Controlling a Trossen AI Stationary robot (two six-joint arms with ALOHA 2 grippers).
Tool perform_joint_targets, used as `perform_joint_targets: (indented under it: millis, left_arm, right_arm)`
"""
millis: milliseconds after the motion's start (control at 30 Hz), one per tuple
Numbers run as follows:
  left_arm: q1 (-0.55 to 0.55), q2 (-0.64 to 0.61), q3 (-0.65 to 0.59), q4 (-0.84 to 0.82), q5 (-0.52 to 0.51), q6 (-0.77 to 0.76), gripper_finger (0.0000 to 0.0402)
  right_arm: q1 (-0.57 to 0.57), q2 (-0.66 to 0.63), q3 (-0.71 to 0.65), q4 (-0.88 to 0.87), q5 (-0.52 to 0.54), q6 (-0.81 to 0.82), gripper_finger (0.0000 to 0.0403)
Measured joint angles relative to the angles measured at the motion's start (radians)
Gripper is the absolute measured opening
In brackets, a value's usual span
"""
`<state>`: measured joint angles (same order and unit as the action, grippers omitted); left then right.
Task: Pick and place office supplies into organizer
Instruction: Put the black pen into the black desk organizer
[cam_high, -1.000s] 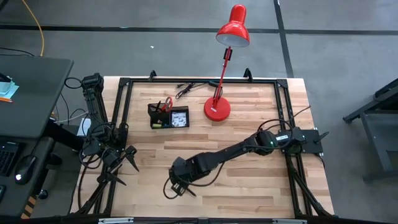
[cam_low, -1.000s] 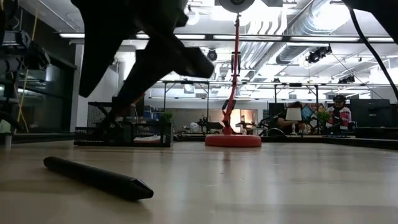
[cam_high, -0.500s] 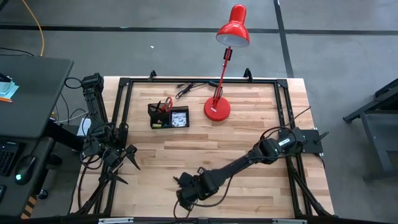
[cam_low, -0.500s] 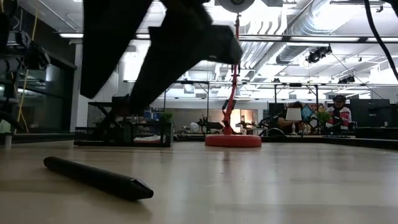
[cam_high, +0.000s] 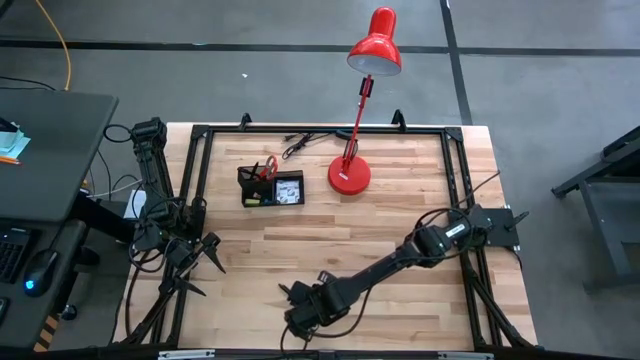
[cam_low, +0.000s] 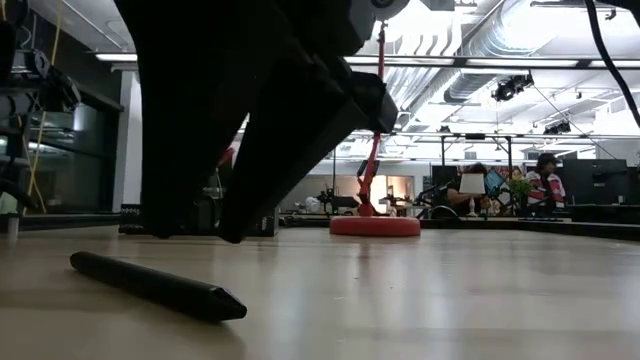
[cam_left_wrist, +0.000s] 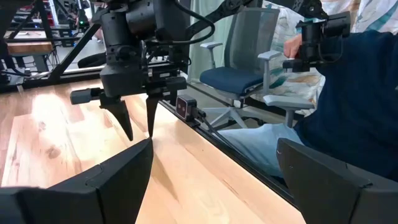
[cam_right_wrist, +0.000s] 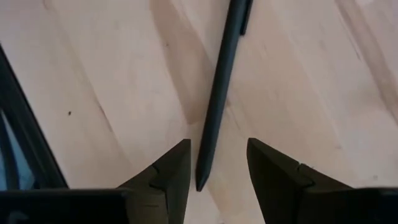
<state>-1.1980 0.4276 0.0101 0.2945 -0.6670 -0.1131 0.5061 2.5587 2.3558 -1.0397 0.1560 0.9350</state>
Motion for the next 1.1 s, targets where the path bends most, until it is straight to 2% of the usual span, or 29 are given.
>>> perform_joint_targets:
  millis: [533, 700, 933, 1000, 1100]
  left_arm:
    - [0.0, 0.0, 0.0, -0.011, -0.022, -0.022, 0.0326]
    - [0.0, 0.0, 0.0, -0.037, -0.026, -0.014, 0.0326]
    - [0.0, 0.0, 0.0, -0.037, -0.032, -0.015, 0.0326]
    - [0.0, 0.0, 0.0, -0.037, -0.033, -0.014, 0.0326]
    - [0.0, 0.0, 0.0, -0.038, -0.033, -0.013, 0.0326]
  right_arm:
    - [0.012, 0.049, 0.003, -0.006, -0.021, 0.047, 0.014]
    - [0.012, 0.05, 0.001, -0.009, -0.029, 0.037, 0.0103]
    - [0.011, 0.048, -0.012, 0.0, -0.038, 0.036, 0.0019]
    - [0.012, 0.049, -0.012, 0.01, -0.027, 0.033, 0.001]
    - [0.012, 0.05, -0.013, 0.034, -0.008, 0.031, 0.0019]
